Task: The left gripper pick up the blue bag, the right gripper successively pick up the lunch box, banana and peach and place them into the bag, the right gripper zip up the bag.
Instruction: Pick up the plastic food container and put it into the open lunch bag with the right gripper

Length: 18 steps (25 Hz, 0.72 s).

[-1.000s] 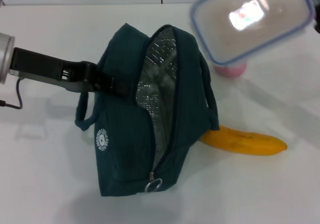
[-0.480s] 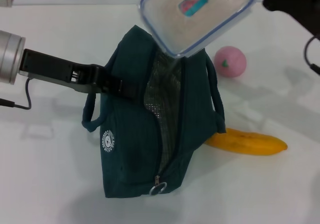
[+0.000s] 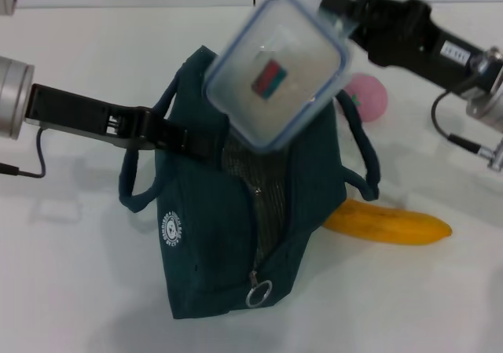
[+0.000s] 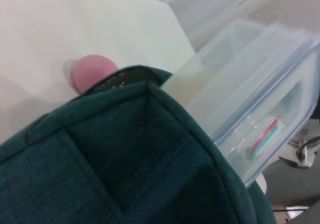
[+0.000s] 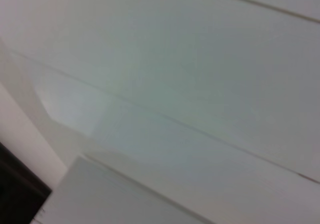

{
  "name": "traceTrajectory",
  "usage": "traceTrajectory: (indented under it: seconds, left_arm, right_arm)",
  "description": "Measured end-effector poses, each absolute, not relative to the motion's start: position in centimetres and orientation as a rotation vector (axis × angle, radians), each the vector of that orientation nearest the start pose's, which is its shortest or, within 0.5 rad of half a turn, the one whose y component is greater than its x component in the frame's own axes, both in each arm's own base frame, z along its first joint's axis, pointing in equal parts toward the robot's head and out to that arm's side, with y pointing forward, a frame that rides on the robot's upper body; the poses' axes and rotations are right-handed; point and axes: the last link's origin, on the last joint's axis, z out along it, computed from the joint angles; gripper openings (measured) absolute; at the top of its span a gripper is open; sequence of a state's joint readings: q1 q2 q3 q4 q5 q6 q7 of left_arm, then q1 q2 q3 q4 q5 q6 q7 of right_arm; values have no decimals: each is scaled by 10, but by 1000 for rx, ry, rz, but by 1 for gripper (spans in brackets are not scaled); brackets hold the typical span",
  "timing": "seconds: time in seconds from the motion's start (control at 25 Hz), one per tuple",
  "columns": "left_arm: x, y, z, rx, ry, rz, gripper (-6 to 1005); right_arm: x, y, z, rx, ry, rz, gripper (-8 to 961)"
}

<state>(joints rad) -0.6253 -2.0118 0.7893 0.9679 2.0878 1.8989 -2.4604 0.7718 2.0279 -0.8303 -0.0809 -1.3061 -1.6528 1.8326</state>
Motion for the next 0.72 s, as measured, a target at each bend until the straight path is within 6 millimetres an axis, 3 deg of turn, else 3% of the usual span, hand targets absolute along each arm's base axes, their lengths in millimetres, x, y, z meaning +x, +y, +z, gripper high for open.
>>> traceTrajectory:
  seconds: [0.32,0.72]
  left_arm:
    - [-205,335,55,-2752,-1664,-463,40]
    - [-204,335,55,-2754,-1659,-463,40]
  right_arm:
    - [195,351,-21,-2302,1604,1670,161]
    - [177,356,-20,-2391,1521,1695,201]
